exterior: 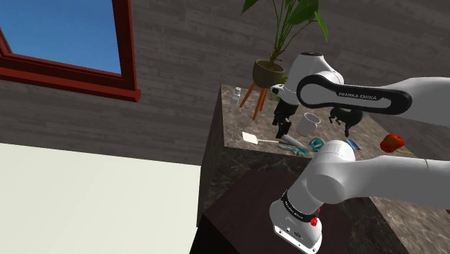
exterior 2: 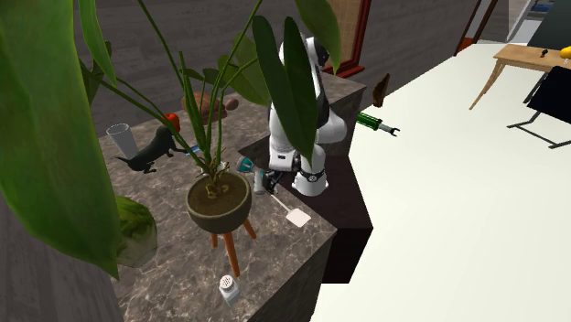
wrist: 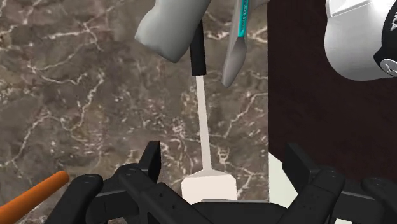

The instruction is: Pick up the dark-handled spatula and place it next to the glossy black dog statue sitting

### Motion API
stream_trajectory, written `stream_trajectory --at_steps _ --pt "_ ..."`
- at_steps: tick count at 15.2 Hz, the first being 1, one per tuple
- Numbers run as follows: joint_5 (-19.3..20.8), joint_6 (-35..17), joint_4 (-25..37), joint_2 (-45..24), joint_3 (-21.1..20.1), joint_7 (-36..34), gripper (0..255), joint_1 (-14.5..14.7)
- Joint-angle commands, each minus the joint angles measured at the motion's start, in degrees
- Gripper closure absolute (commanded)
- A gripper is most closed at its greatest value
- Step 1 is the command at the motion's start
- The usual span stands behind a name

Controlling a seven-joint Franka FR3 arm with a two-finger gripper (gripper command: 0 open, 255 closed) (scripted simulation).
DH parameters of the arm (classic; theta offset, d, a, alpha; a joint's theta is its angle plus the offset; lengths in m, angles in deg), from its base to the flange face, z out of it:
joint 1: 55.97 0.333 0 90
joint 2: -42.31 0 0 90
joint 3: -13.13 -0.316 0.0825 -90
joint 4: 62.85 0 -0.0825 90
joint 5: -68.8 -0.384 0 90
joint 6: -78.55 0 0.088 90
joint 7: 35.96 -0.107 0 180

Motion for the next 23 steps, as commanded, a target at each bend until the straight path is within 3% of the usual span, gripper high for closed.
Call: stream_trajectory --at_steps 1,9,17,18,23 --pt "3.67 -3.84 -1.15 -2.27 4.31 4.93 0 -0.28" --pt "7.84 -11.73 -4.98 -6.46 8.47 4.79 0 -1.25" --pt "7.83 -11.71 -4.98 -6.44 8.47 4.79 0 -1.25" --pt "7.83 -11.71 -4.98 -6.44 8.47 4.79 255 -1.25" --pt "7.83 -11.71 -4.98 -6.44 8.47 4.79 255 -1.25"
